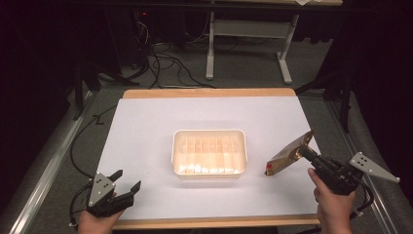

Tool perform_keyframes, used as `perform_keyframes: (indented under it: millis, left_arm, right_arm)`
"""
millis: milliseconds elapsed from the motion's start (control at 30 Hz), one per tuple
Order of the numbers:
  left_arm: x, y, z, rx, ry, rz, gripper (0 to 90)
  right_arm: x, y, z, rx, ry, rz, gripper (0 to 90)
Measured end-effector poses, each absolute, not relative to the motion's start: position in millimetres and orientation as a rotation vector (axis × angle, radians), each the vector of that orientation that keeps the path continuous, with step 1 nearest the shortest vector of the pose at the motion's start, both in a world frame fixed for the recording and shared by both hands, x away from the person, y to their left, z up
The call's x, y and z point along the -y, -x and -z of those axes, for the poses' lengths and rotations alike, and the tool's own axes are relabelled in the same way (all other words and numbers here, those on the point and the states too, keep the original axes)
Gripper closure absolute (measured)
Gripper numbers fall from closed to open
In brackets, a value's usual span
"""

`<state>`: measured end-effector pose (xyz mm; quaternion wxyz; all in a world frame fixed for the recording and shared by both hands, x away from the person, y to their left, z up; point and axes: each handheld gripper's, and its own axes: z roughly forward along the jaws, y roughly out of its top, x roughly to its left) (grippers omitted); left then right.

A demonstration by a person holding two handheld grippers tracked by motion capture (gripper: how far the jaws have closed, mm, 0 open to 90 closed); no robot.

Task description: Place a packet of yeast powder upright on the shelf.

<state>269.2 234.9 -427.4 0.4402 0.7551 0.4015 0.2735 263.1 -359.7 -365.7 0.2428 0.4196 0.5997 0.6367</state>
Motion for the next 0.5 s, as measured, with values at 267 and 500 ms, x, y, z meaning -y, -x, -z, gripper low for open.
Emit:
perform_keyframes:
  millis: [267, 500]
  left_arm:
    - [-237, -270, 427, -1.002, -1.869, -0.677, 29.2]
    - [-238, -269, 426, -1.006, -1.867, -0.679, 29.2]
  right_arm:
    - [352, -266, 351, -1.669, -1.101, -1.723, 90.0]
    - [346, -269, 339, -1.678, -1.073, -1.727, 90.0]
